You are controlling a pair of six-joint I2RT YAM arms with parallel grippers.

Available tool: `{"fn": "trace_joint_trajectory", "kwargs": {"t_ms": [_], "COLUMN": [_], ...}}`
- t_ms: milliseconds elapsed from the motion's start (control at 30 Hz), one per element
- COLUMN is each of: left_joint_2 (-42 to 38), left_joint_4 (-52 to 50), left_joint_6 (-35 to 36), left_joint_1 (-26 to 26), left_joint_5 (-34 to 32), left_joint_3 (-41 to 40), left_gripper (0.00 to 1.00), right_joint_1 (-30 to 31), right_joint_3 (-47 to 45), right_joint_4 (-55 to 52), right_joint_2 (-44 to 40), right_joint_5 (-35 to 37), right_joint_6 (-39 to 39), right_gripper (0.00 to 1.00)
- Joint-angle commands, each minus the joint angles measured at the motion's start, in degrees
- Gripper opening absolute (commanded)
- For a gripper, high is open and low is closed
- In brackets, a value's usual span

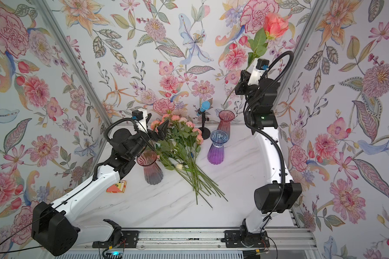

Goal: Place the pink flowers into the vase
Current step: Place the flower in the vase.

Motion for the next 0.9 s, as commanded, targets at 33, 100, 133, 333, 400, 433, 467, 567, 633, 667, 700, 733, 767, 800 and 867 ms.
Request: {"fn": "trace_joint_trajectory", "kwargs": {"t_ms": [33, 100, 133, 333, 400, 433, 467, 567, 633, 667, 700, 733, 767, 800, 867], "left_joint_2": [0.48, 0.64, 0.76, 1.0, 1.19, 1.41, 1.69, 2.73, 2.51, 2.22, 1.94, 1.65, 1.49, 1.44, 1.74], "left_joint_4": [1.82, 1.83, 1.84, 1.74, 1.86, 1.5, 0.74, -3.99, -5.83, -6.44, -7.1, -8.04, -8.91, -10.1, -12.44], "left_joint_6": [2.46, 2.5, 2.58, 2.09, 1.74, 1.76, 1.94, 2.27, 2.8, 3.18, 3.74, 4.27, 4.72, 5.0, 5.01], "left_joint_1": [0.4, 0.43, 0.42, 0.39, 0.38, 0.45, 0.43, 0.42, 0.45, 0.43, 0.4, 0.43, 0.5, 0.48, 0.51], "left_joint_5": [-1.38, -1.57, -1.57, -2.53, -2.63, -2.63, -2.98, -4.94, -5.73, -5.85, -6.11, -6.1, -6.05, -5.87, -5.08], "left_joint_3": [-0.15, -0.21, -0.21, -0.66, -1.06, -1.2, -0.91, 1.2, 1.61, 1.65, 1.63, 1.72, 1.88, 2.29, 3.32], "left_gripper": [1.0, 1.0, 1.0, 1.0, 1.0, 1.0, 1.0, 1.0, 1.0, 1.0, 1.0, 1.0, 1.0, 1.0, 1.0], "right_joint_1": [-0.79, -1.13, -1.3, -1.85, -1.99, -2.03, -2.12, -2.21, -2.12, -2.12, -2.01, -2.03, -2.03, -2.03, -2.11], "right_joint_3": [-2.46, -3.87, -4.55, -5.92, -6.76, -7.36, -7.85, -8.9, -9.12, -9.18, -9.21, -9.21, -9.11, -8.88, -8.22], "right_joint_4": [-0.35, 0.06, 0.22, -0.51, -0.61, -0.54, -0.44, 0.14, 0.1, 0.18, 0.18, 0.18, 0.17, 0.08, -0.3], "right_joint_2": [2.67, 3.28, 3.64, 6.79, 7.83, 8.36, 8.88, 10.9, 12.01, 12.34, 12.69, 13.06, 13.38, 13.91, 14.8], "right_joint_5": [-0.02, 0.38, 0.37, 0.18, 0.36, 0.54, 0.69, 0.27, -0.01, -0.07, -0.05, 0.0, 0.08, 0.0, -0.56], "right_joint_6": [-1.21, -1.42, -1.57, -1.92, -1.85, -1.7, -1.46, -0.24, 0.16, 0.34, 0.48, 0.58, 0.69, 0.93, 1.37], "right_gripper": [0.0, 0.0, 0.0, 0.0, 0.0, 0.0, 0.0, 0.02, 0.04, 0.05, 0.05, 0.07, 0.08, 0.1, 0.11]}}
